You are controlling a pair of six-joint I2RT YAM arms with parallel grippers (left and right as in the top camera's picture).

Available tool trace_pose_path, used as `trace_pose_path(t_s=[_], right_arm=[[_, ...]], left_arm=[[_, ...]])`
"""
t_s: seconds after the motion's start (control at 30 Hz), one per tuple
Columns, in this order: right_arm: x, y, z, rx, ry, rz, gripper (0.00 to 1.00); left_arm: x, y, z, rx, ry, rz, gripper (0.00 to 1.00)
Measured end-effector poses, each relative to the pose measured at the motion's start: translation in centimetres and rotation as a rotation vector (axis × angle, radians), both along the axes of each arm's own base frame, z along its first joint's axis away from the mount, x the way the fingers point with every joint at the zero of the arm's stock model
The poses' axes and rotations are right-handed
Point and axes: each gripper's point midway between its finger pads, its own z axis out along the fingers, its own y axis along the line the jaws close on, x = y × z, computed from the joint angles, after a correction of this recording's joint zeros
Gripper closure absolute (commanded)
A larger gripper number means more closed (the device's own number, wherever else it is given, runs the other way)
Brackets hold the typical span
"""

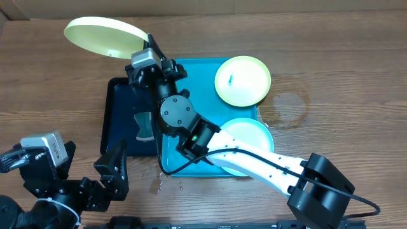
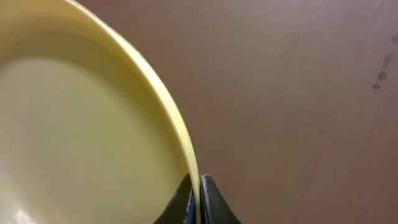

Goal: Clean dirty plates on tray and stack at the side
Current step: 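Swing the yellow plate right and set it on the table beside the tray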

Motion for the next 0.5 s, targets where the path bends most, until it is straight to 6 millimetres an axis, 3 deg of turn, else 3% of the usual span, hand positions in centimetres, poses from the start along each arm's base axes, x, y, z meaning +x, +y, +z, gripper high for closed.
trace_pose_path(t_s=[0.13,0.5], right_arm=[[0.4,0.4,-2.4,0.030,0.100,0.020,0.96],[0.7,0.9,-5.3,-0.008,0.202,0.044,0.96]], left_arm=[[0.0,0.0,0.0,0.000,0.000,0.000,0.00],[0.0,0.0,0.0,0.000,0.000,0.000,0.00]])
